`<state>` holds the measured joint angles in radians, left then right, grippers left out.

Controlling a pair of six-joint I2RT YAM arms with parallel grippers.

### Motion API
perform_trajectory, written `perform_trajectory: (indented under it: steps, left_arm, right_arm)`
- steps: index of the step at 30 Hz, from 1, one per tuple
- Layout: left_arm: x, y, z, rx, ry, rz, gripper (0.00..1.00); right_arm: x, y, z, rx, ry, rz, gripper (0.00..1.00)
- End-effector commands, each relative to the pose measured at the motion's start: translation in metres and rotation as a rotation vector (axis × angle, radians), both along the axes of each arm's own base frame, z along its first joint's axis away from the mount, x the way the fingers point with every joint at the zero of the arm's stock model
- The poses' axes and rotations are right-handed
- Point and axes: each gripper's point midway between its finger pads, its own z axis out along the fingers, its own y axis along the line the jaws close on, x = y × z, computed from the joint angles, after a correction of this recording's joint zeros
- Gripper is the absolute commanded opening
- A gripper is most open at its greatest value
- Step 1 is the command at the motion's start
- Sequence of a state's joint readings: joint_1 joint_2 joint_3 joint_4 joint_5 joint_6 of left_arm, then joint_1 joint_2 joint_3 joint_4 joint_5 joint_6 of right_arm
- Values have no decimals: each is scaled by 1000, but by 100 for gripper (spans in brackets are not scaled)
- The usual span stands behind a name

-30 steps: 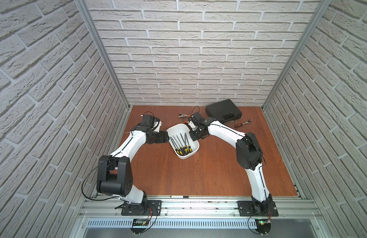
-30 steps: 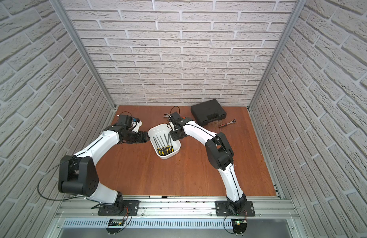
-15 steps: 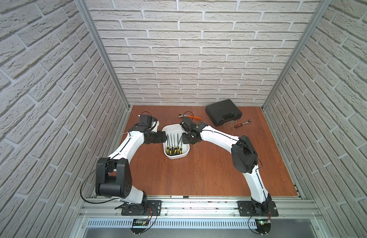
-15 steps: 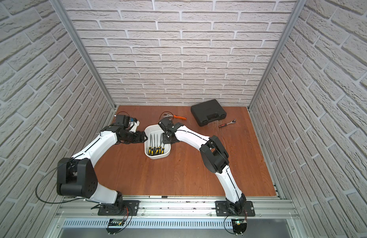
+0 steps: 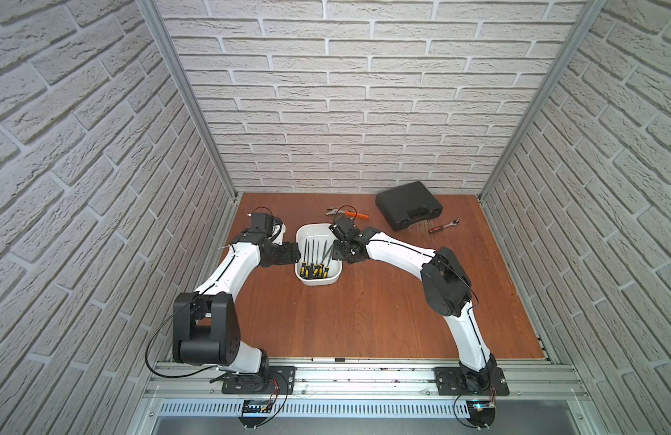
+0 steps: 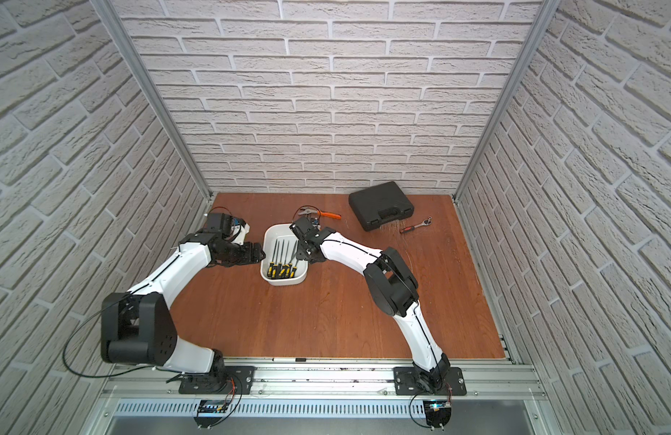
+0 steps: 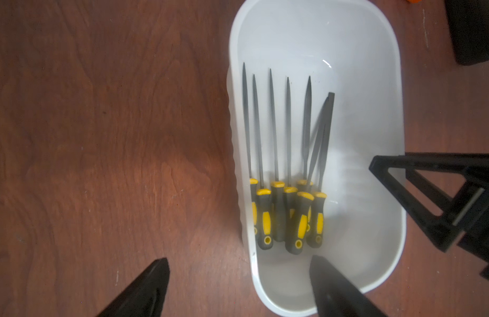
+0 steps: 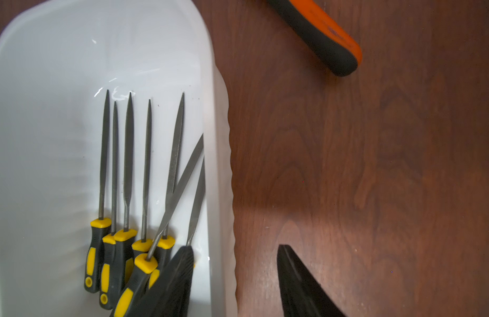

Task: Take the file tool out of the storage box
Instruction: Move the storage box to the center of the board.

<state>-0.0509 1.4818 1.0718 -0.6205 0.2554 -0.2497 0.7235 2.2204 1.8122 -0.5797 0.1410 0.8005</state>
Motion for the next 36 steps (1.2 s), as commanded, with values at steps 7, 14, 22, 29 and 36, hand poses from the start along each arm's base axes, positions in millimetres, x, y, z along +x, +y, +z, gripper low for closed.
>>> perform_trajectory:
  steps: [7, 14, 22, 29, 36]
  left_arm:
    - [8, 20, 9, 15, -48, 115, 86]
    - [14, 45, 16, 8, -96, 263, 86]
    - [10, 49, 10, -1, -90, 285, 86]
    - [8, 48, 4, 1, -74, 278, 86]
    - [8, 47, -2, -5, -61, 272, 86]
  right_arm:
    - [6, 5, 101, -67, -228, 141, 57]
    - [-25, 54, 88, -21, -134, 277, 58]
    - [-32, 66, 43, -55, -12, 260, 56]
    - [-39, 68, 21, -110, 40, 247, 54]
    - [-47, 80, 10, -88, 74, 258, 53]
